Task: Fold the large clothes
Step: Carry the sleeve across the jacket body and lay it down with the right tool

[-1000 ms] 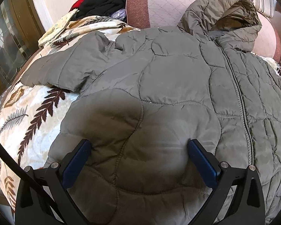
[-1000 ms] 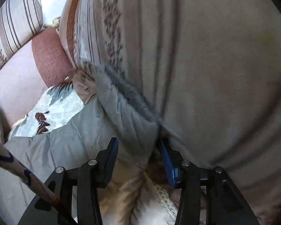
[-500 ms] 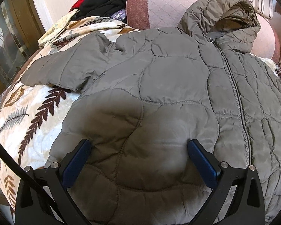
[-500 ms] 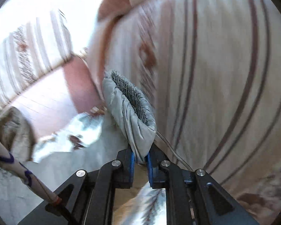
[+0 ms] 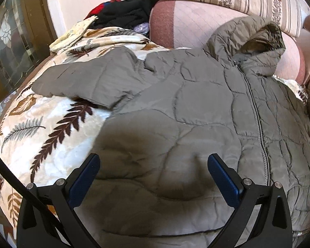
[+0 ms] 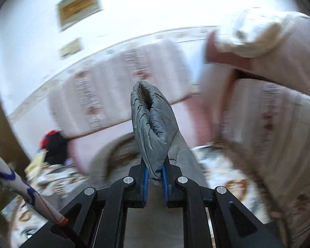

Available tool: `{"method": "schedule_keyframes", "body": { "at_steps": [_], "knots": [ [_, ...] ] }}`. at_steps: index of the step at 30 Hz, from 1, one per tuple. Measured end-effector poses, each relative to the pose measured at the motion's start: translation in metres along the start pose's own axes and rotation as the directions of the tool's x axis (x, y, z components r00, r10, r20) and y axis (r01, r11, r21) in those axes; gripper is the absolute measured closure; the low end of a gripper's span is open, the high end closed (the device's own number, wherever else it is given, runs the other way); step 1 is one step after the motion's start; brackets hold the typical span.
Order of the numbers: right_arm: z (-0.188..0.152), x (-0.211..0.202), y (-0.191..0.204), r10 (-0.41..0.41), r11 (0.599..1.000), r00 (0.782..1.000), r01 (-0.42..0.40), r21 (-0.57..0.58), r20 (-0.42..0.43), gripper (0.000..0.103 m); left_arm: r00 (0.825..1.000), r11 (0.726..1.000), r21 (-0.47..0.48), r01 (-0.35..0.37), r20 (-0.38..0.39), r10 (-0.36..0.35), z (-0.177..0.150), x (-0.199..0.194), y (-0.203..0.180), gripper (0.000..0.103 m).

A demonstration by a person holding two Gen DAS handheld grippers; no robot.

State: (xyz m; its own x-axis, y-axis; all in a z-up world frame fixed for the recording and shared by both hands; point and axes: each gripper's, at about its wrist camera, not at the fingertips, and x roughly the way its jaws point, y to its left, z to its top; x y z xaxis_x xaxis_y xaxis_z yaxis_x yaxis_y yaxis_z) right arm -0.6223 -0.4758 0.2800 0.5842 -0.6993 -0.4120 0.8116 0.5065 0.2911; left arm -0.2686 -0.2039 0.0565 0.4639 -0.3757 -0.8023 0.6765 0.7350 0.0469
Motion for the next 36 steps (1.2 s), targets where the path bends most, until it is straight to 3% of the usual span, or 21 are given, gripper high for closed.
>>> {"method": "schedule_keyframes", "body": {
  "at_steps": [5, 10, 13, 18, 20, 23, 24, 27, 32, 34, 36],
  "knots": [
    [-0.040, 0.029, 0.076, 0.135, 0.990, 0.986, -0.139, -0.033, -0.095, 0.091, 1.000, 0.999, -0.054, 0.009, -0.004, -0.009, 0.001, -0.002, 0.021, 0.000],
    [-0.108, 0.076, 0.123, 0.233, 0.970, 0.943, -0.242, -0.008, -0.239, 0.091, 1.000, 0.996, -0.085, 0.007, 0.004, -0.006, 0.003, -0.005, 0.032, 0.000],
    [-0.151, 0.101, 0.137, 0.252, 0.965, 0.919, -0.263, 0.003, -0.304, 0.091, 1.000, 0.995, -0.097, 0.006, 0.002, -0.006, 0.003, -0.004, 0.035, 0.000],
    [-0.209, 0.150, 0.153, 0.208, 0.974, 0.883, -0.227, 0.004, -0.421, 0.091, 1.000, 0.995, -0.097, 0.000, 0.006, 0.001, 0.006, -0.002, 0.033, 0.000],
    [-0.220, 0.159, 0.157, 0.204, 0.972, 0.868, -0.234, -0.011, -0.453, 0.084, 1.000, 0.995, -0.101, 0.001, 0.010, 0.000, 0.007, -0.001, 0.032, 0.000],
    [-0.224, 0.163, 0.159, 0.287, 0.949, 0.813, -0.313, 0.036, -0.507, 0.065, 1.000, 0.994, -0.108, 0.008, 0.012, -0.007, 0.009, 0.000, 0.029, 0.000],
    [-0.222, 0.160, 0.157, 0.295, 0.945, 0.809, -0.327, 0.027, -0.508, 0.062, 1.000, 0.994, -0.110, 0.007, 0.017, -0.005, 0.010, 0.000, 0.028, 0.000],
    [-0.209, 0.139, 0.147, 0.346, 0.922, 0.809, -0.388, 0.011, -0.475, 0.062, 0.999, 0.992, -0.129, 0.007, 0.046, -0.001, 0.013, -0.003, 0.028, 0.000],
    [-0.185, 0.122, 0.097, 0.350, 0.930, 0.855, -0.365, 0.035, -0.382, 0.062, 0.993, 0.983, -0.181, 0.009, 0.121, 0.013, 0.018, -0.014, 0.033, 0.000],
    [-0.180, 0.124, 0.075, 0.276, 0.957, 0.892, -0.291, 0.012, -0.359, 0.062, 0.991, 0.984, -0.177, 0.025, 0.131, -0.002, 0.018, -0.013, 0.030, 0.000],
    [-0.178, 0.135, 0.047, 0.151, 0.986, 0.925, -0.166, -0.014, -0.349, 0.062, 0.992, 0.986, -0.161, 0.040, 0.125, -0.019, 0.018, -0.010, 0.024, 0.000]
  ]
}}
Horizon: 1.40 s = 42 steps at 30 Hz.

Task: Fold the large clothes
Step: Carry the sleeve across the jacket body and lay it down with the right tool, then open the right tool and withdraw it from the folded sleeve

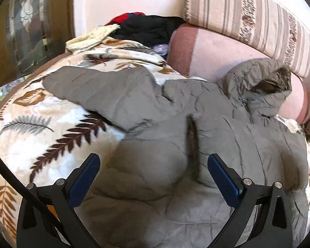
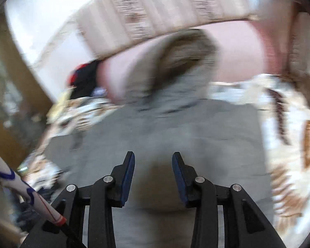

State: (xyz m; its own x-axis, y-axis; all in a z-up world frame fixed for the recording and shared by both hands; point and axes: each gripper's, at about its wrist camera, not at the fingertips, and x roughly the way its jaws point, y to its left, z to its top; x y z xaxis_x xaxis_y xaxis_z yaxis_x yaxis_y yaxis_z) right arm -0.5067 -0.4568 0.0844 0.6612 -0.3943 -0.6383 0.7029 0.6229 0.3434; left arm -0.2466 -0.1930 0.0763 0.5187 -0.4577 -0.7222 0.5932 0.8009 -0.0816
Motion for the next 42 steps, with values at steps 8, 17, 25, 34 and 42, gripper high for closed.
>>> {"method": "schedule_keyframes", "body": {
  "at_steps": [8, 17, 25, 34, 42],
  "knots": [
    [-0.012, 0.054, -0.100, -0.256, 0.960, 0.955, 0.269, 0.074, -0.150, 0.062, 0.992, 0.995, 0.104, -0.010, -0.126, 0.023, -0.014, 0.046, -0.030, 0.000],
    [-0.017, 0.063, -0.088, -0.333, 0.941, 0.930, 0.337, 0.000, -0.159, 0.062, 0.992, 0.995, 0.095, -0.024, -0.122, 0.036, -0.011, 0.051, -0.030, 0.000],
    [-0.036, 0.051, 0.001, -0.149, 0.985, 0.983, 0.138, -0.105, -0.105, 0.061, 0.999, 0.986, 0.164, -0.018, -0.035, 0.024, -0.012, 0.026, -0.041, 0.000],
    [-0.057, 0.092, 0.031, -0.223, 0.959, 0.954, 0.179, -0.219, -0.198, 0.058, 0.988, 0.978, 0.210, -0.004, -0.152, 0.036, -0.021, 0.046, -0.045, 0.000],
    [-0.095, 0.006, 0.016, -0.121, 0.985, 0.978, 0.096, -0.145, -0.171, 0.057, 0.996, 0.974, 0.228, 0.020, -0.095, 0.002, -0.019, 0.020, -0.048, 0.000]
  ]
}}
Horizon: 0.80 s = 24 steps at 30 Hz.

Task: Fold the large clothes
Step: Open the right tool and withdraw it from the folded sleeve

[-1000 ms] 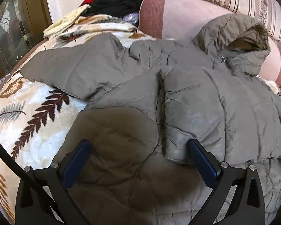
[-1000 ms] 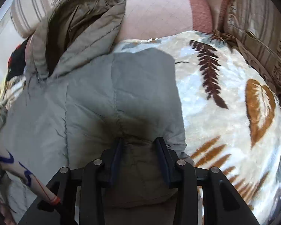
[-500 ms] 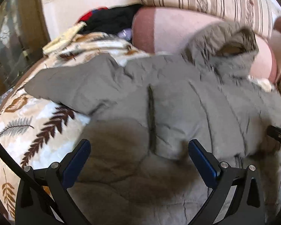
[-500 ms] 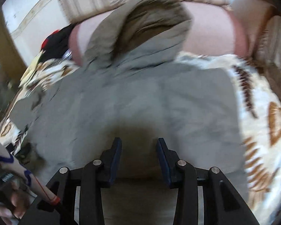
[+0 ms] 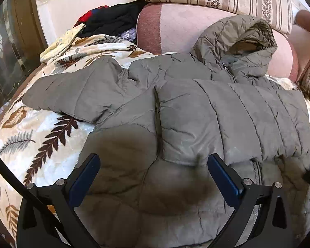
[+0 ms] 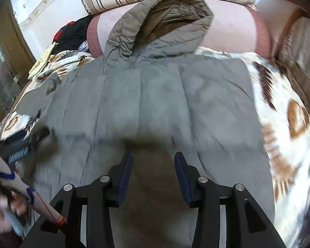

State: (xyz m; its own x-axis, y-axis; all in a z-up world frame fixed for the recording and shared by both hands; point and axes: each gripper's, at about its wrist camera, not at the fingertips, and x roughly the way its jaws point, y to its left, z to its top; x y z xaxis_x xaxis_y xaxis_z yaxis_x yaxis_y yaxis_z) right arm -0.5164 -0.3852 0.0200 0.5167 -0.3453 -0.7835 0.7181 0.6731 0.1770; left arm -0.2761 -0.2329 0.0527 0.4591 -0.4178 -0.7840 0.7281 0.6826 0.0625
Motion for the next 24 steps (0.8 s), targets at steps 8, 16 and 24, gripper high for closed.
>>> {"method": "schedule_keyframes", "body": {
  "at_steps": [8, 16, 24],
  "knots": [
    [-0.095, -0.045, -0.015, 0.029, 1.000, 1.000, -0.029, 0.002, 0.007, 0.057, 1.000, 0.999, -0.035, 0.000, -0.005, -0.001, -0.024, -0.016, 0.002, 0.000],
    [-0.133, -0.065, -0.027, 0.049, 0.999, 0.998, -0.049, -0.005, 0.031, 0.056, 0.999, 0.999, -0.037, 0.007, -0.038, -0.008, -0.079, -0.045, 0.003, 0.000],
    [-0.144, -0.074, -0.024, 0.029, 0.998, 0.998, -0.026, -0.059, 0.052, 0.052, 0.999, 0.999, 0.031, -0.026, -0.021, 0.027, -0.117, -0.056, -0.001, 0.000]
  ]
}}
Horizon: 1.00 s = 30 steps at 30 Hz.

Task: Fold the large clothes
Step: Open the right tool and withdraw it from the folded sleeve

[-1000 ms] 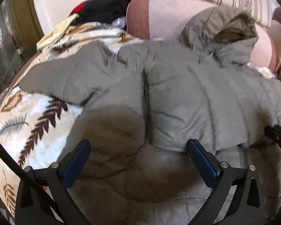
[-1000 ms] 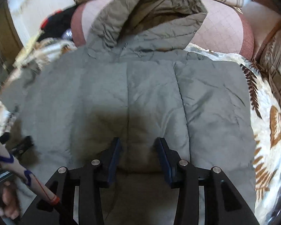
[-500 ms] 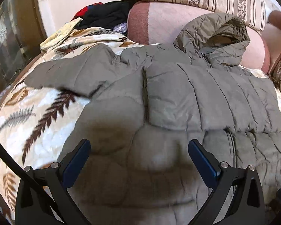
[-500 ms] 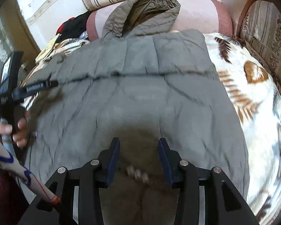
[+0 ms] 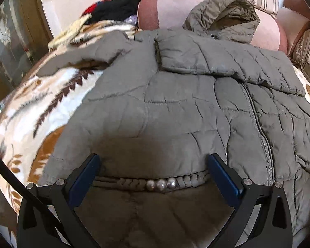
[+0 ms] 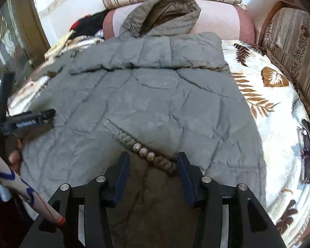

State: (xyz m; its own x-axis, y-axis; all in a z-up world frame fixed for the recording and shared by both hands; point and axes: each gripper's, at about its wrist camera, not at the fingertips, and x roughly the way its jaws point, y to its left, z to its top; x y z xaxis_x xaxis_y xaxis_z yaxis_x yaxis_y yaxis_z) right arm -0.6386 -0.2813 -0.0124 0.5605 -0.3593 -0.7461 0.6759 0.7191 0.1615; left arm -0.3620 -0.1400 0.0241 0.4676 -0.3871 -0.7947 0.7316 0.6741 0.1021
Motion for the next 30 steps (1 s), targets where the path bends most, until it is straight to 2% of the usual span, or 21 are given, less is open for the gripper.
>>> {"method": "schedule_keyframes", "body": {
  "at_steps": [3, 6, 10, 19, 25, 30],
  "knots": [
    [-0.010, -0.023, -0.005, 0.014, 1.000, 0.998, -0.015, 0.023, 0.056, 0.051, 0.999, 1.000, -0.009, -0.002, 0.047, 0.002, 0.000, -0.009, 0.002, 0.000],
    [-0.022, -0.025, -0.008, -0.032, 0.999, 0.999, 0.031, 0.026, 0.031, 0.051, 0.996, 1.000, -0.006, -0.004, 0.085, 0.004, 0.004, -0.015, 0.004, 0.000],
    [-0.028, -0.022, -0.010, -0.074, 0.997, 0.997, 0.074, 0.024, 0.003, 0.051, 0.998, 0.999, -0.027, 0.036, 0.047, -0.034, 0.005, -0.011, 0.010, 0.000],
    [-0.029, -0.023, 0.008, -0.096, 0.995, 0.995, 0.096, 0.008, 0.021, 0.050, 0.997, 0.998, -0.046, 0.044, 0.059, -0.041, -0.001, -0.017, 0.026, 0.000],
    [-0.028, -0.023, 0.015, -0.094, 0.996, 0.995, 0.094, -0.003, 0.024, 0.050, 0.996, 0.998, -0.053, 0.032, 0.088, -0.028, 0.001, -0.023, 0.030, 0.000],
    [-0.010, -0.028, 0.022, -0.078, 0.997, 0.995, 0.079, -0.019, 0.058, 0.050, 0.994, 0.995, -0.102, 0.019, 0.107, -0.008, 0.004, -0.028, 0.044, 0.000]
  ]
}}
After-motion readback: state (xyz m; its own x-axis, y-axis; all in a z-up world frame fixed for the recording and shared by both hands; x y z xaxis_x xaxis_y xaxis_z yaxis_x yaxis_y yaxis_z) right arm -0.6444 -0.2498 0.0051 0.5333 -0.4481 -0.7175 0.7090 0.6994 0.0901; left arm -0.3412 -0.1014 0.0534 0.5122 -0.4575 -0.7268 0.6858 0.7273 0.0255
